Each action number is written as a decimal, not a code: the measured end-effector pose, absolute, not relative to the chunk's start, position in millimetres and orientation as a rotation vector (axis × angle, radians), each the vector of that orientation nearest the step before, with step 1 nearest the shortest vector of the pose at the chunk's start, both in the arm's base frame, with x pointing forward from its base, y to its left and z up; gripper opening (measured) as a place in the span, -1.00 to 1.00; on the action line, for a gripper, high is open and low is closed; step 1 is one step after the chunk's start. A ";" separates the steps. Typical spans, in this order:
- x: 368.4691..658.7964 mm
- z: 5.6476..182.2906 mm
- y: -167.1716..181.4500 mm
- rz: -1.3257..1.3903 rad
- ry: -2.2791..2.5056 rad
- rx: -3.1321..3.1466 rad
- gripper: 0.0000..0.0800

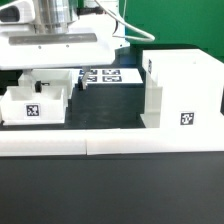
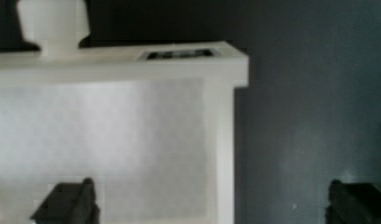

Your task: Assemble drawer

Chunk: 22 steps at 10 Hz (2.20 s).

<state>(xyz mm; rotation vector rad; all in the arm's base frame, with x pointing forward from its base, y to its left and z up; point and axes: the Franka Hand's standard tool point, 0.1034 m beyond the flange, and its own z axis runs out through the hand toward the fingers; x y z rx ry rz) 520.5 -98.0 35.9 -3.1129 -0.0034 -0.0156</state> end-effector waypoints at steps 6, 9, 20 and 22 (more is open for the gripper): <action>514.2 25.9 -97.4 -0.023 -0.001 -3.122 0.62; 506.9 9.9 -95.9 -0.031 -0.004 -3.137 0.62; 506.6 7.3 -94.6 -0.032 0.007 -3.138 -0.63; 506.6 7.3 -94.6 -0.032 0.007 -3.138 -0.90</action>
Offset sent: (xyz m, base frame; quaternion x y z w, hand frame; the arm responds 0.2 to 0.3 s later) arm 0.0000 0.0000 0.0000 0.0000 0.0000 0.0000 1.0000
